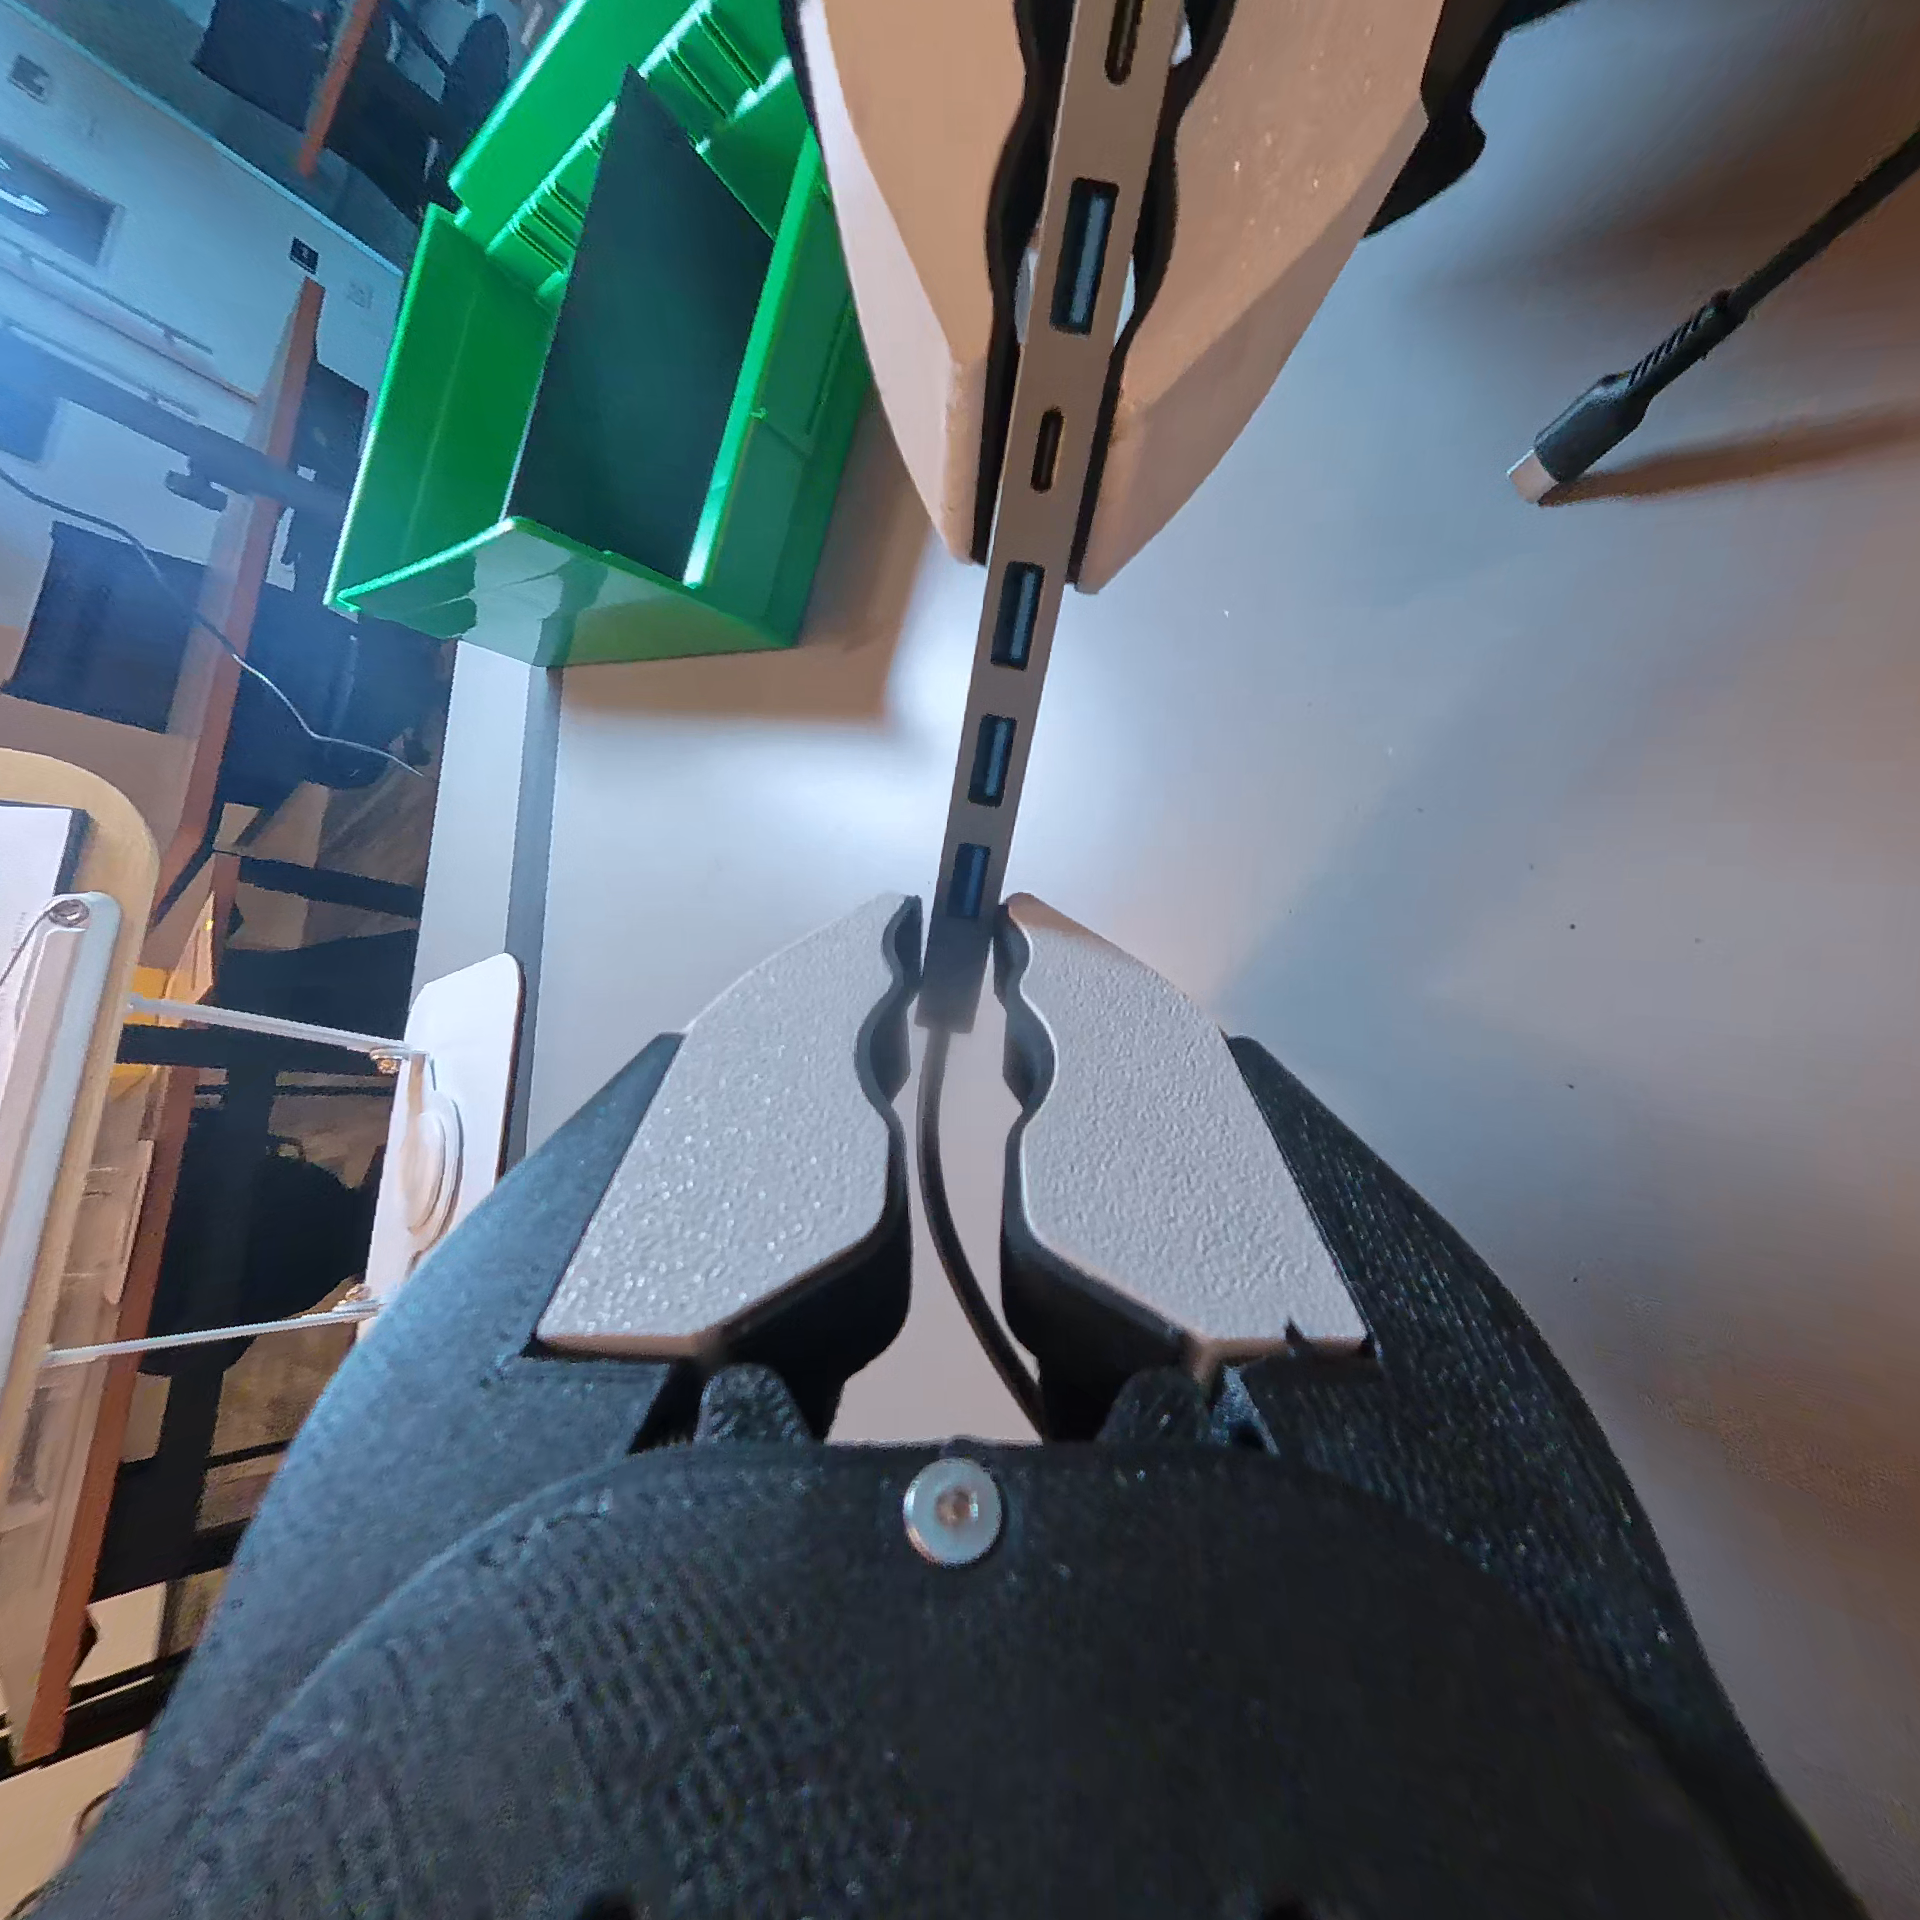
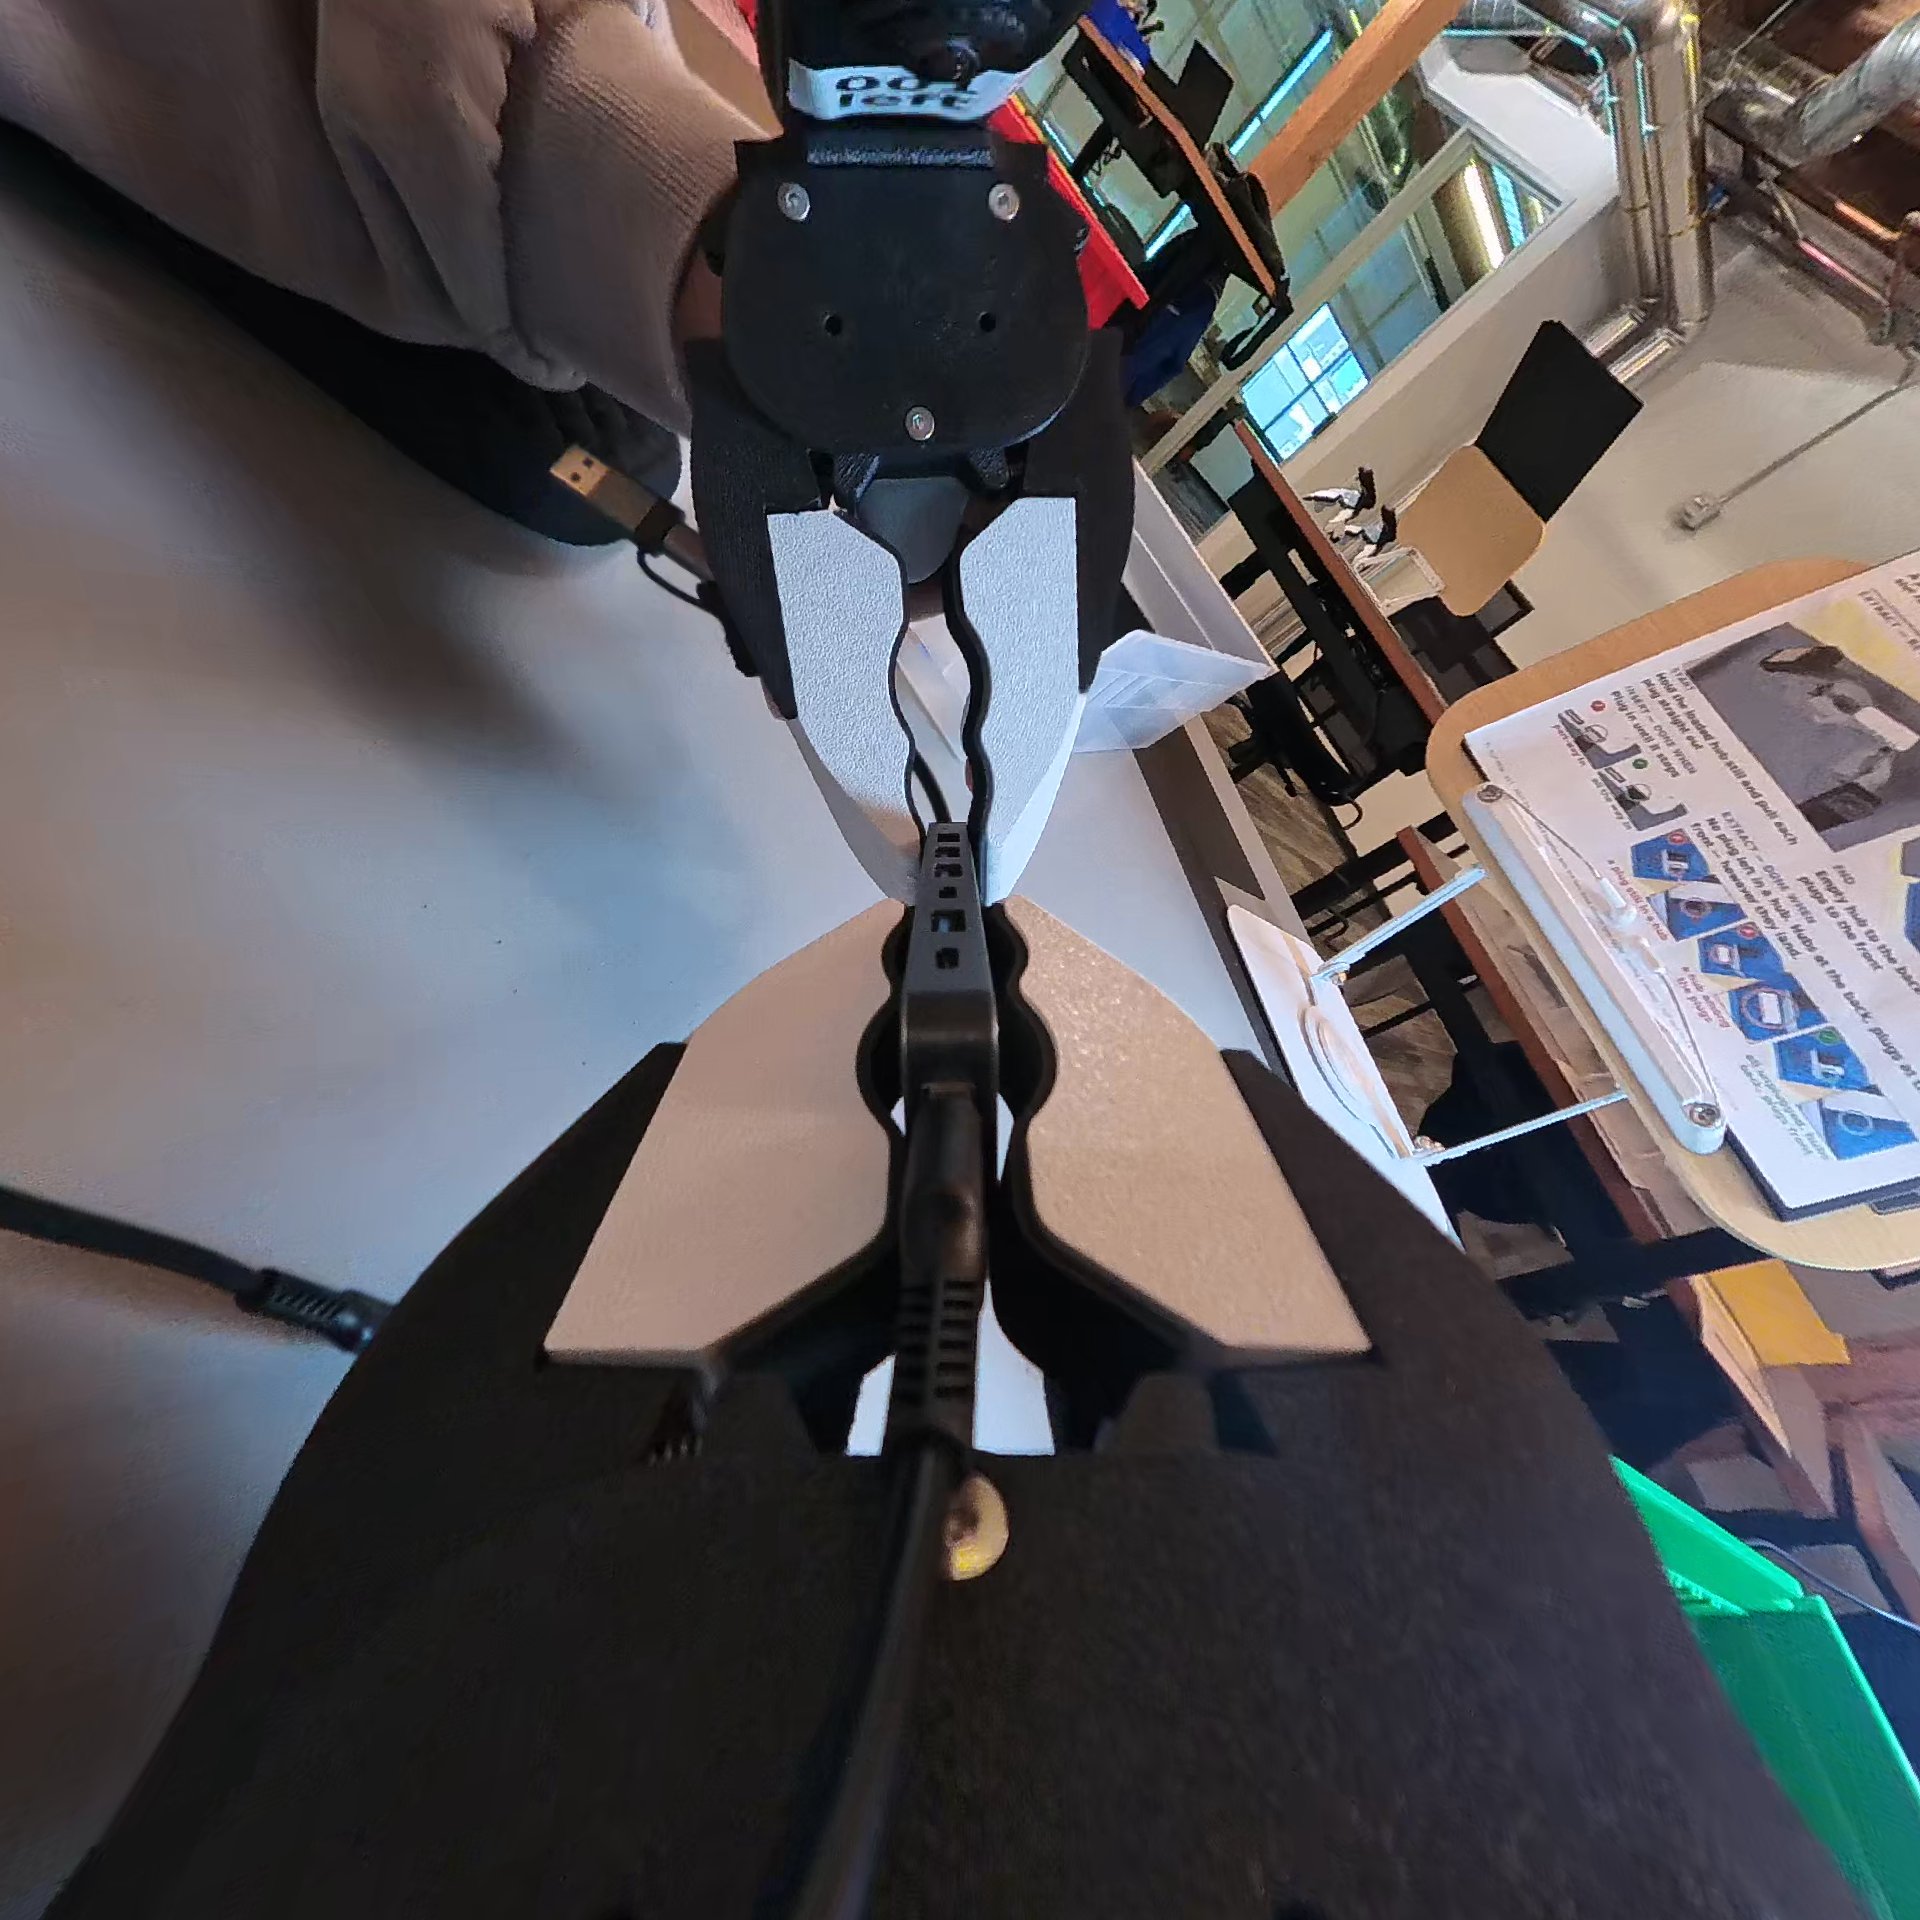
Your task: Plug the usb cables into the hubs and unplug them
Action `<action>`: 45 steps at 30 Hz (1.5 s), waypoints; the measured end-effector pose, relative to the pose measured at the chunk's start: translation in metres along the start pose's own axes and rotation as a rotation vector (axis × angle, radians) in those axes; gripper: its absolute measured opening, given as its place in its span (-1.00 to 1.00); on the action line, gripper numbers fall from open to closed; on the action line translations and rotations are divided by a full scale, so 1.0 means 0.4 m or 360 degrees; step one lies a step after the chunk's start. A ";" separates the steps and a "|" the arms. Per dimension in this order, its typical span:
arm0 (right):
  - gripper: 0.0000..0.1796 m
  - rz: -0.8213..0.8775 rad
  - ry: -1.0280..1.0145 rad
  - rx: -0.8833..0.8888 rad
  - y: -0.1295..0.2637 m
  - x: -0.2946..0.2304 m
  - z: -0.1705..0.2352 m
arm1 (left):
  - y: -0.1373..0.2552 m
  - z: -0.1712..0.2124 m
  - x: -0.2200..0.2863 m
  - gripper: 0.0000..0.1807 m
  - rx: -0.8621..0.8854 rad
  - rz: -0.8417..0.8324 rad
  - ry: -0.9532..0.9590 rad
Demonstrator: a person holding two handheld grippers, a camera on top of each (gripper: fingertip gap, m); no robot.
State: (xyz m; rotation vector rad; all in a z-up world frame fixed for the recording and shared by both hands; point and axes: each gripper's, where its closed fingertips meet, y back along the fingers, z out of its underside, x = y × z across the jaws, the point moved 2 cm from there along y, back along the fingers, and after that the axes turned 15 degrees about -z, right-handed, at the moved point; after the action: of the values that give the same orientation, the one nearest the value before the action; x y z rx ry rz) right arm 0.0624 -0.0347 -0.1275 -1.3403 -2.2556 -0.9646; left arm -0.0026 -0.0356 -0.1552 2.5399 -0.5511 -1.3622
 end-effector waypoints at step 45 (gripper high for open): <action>-0.88 0.0243 -0.0538 0.0312 0.138 0.138 0.042 | 0.258 0.508 -0.349 -0.80 -0.1544 0.0199 0.0852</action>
State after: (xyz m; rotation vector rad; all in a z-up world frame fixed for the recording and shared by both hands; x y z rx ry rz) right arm 0.0838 0.0300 -0.0856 -1.6563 -2.3660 -0.4796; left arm -0.2658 -0.0723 -0.1255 1.8611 0.0685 -0.5962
